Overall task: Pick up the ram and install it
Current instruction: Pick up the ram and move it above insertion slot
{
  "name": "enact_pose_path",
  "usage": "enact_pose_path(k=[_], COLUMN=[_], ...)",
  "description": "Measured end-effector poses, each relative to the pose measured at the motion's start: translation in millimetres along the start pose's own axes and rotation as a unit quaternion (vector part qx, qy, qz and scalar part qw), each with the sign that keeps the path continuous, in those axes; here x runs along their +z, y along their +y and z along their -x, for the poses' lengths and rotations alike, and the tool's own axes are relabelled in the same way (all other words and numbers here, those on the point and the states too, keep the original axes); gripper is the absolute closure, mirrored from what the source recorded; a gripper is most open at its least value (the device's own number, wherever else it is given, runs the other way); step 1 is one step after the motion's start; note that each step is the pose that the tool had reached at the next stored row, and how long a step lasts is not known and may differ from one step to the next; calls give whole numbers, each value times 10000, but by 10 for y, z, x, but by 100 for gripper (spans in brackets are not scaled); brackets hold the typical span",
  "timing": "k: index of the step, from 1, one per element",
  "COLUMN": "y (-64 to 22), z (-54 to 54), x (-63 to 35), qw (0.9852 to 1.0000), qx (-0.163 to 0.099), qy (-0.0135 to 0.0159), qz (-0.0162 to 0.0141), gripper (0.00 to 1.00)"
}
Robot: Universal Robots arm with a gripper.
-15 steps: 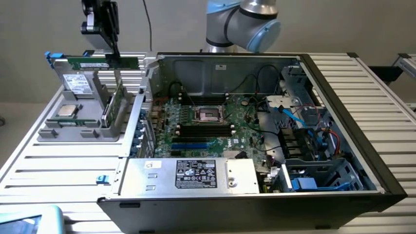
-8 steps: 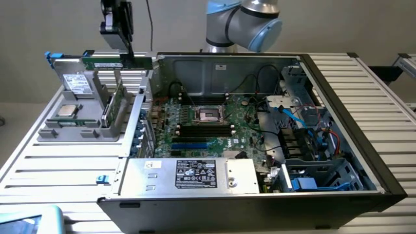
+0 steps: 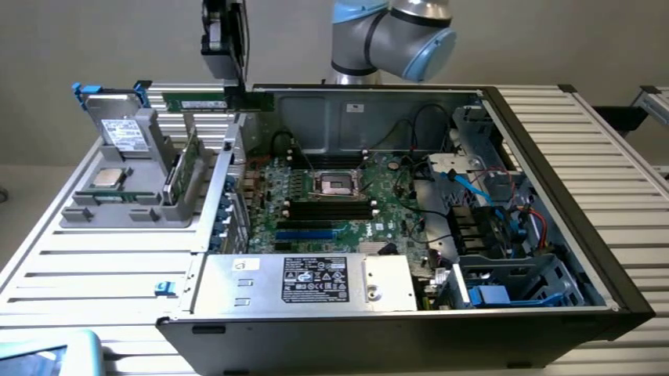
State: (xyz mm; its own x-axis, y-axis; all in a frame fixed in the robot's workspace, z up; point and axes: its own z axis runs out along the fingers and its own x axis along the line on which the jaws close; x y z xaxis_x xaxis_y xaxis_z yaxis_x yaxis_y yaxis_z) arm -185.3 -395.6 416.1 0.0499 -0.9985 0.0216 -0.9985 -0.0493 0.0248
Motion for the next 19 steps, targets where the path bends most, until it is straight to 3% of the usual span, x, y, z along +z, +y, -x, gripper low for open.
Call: enact_pose_path(k=[5,12,19], y=[-219,-423,-649], z=[-11,-14,8], x=[-5,1,61], qw=[10000,9999,9999], qx=[0,3,7], qy=[0,7,7], qz=[-12,-142,-150], gripper=[86,86,86])
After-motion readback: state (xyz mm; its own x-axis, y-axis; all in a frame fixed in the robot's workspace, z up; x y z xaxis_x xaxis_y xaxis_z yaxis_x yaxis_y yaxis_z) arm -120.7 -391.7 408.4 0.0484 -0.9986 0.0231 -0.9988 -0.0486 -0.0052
